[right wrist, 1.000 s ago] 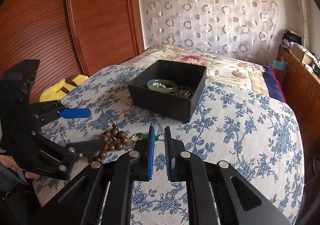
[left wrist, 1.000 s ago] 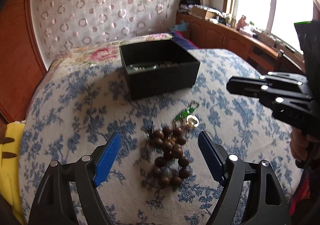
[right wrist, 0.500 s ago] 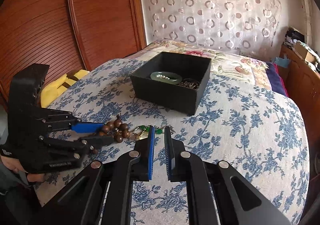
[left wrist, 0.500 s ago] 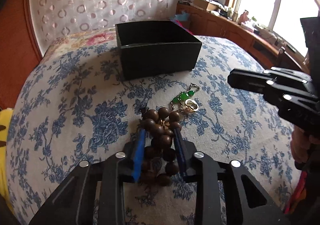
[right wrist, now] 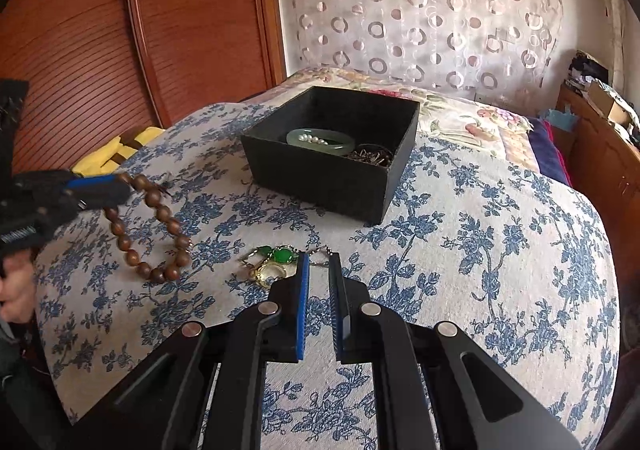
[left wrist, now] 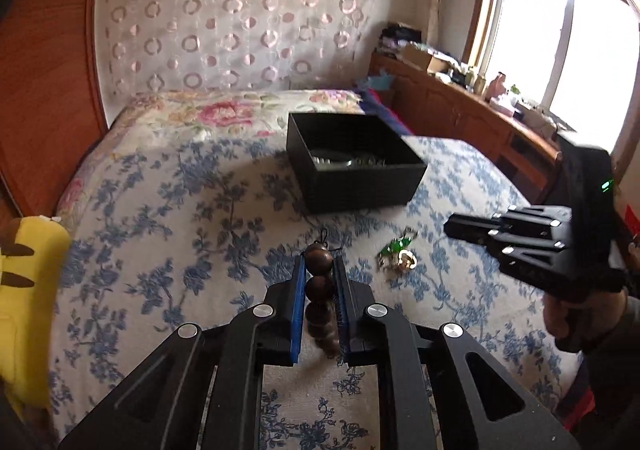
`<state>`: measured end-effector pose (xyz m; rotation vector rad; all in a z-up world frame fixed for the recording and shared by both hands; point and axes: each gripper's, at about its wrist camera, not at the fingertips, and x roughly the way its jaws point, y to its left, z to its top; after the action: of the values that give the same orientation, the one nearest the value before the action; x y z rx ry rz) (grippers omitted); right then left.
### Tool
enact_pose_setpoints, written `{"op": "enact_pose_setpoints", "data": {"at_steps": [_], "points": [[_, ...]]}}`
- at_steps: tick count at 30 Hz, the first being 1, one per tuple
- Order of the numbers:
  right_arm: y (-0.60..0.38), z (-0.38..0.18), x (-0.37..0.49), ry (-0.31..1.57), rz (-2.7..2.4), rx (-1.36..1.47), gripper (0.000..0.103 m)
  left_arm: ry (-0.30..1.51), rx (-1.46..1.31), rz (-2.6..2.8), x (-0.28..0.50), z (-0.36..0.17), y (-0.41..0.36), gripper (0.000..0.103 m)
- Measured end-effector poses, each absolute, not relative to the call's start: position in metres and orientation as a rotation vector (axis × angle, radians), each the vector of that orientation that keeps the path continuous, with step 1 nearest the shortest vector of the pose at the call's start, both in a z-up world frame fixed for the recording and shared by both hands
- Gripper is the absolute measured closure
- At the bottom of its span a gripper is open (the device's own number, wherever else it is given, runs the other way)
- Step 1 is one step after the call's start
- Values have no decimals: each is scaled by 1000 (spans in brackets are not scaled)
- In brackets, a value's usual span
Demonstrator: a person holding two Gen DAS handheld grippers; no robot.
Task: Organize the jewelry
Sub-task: 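Lift the bead bracelet with the left gripper while the right gripper approaches the green pendant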
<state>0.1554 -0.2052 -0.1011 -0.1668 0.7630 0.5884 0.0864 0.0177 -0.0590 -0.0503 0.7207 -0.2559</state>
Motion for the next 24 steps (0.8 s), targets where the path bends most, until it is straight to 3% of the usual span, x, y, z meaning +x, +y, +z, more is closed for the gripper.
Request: {"op": "enact_pose_setpoints", "data": {"at_steps": [14,16,18,24], "points": [[-197,-114,176,812,579,-192,92,644,-48,-266,78,-30,26,91],[-194,-116,180,821,581,-197,88,645,-46,-263,79,-31,26,91],[-191,-117,184,826,583,-206,76,649,-50,-263,80,-32,27,91],[-180,-121,195,856,598,-260,77,657,-48,-265,80,-36,26,91]]}}
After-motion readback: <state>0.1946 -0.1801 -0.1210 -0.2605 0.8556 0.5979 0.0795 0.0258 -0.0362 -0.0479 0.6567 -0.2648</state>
